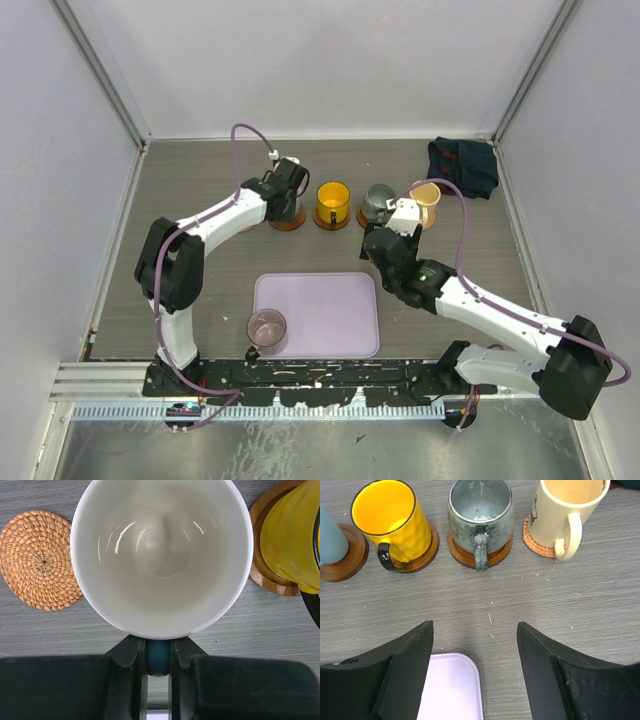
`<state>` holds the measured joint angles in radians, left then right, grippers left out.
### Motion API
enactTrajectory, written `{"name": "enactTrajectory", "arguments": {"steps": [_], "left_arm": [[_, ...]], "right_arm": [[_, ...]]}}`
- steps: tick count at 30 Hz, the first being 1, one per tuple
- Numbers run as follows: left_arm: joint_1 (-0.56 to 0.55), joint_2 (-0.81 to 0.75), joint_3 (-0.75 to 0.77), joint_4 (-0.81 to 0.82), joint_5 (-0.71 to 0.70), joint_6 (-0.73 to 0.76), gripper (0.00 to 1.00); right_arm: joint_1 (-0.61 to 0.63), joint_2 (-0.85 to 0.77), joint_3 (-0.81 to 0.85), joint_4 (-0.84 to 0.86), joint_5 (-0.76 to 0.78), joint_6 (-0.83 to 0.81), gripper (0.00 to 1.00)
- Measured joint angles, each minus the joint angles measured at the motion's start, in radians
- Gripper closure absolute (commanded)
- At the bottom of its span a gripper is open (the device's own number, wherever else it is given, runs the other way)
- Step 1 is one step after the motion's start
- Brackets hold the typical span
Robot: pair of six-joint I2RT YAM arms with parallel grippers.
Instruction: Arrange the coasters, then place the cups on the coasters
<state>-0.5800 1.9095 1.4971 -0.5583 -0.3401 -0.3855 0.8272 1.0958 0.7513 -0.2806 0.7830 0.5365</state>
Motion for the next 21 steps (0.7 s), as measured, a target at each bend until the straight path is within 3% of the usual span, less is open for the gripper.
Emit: {"name": "enactTrajectory", "arguments": {"steps": [21], "left_arm": [[0.001, 0.000, -0.010, 0.007, 0.000, -0.001, 0.99]], "right_arm": [[0.000, 0.018, 0.000, -0.001, -0.023, 0.012, 0.28]]}}
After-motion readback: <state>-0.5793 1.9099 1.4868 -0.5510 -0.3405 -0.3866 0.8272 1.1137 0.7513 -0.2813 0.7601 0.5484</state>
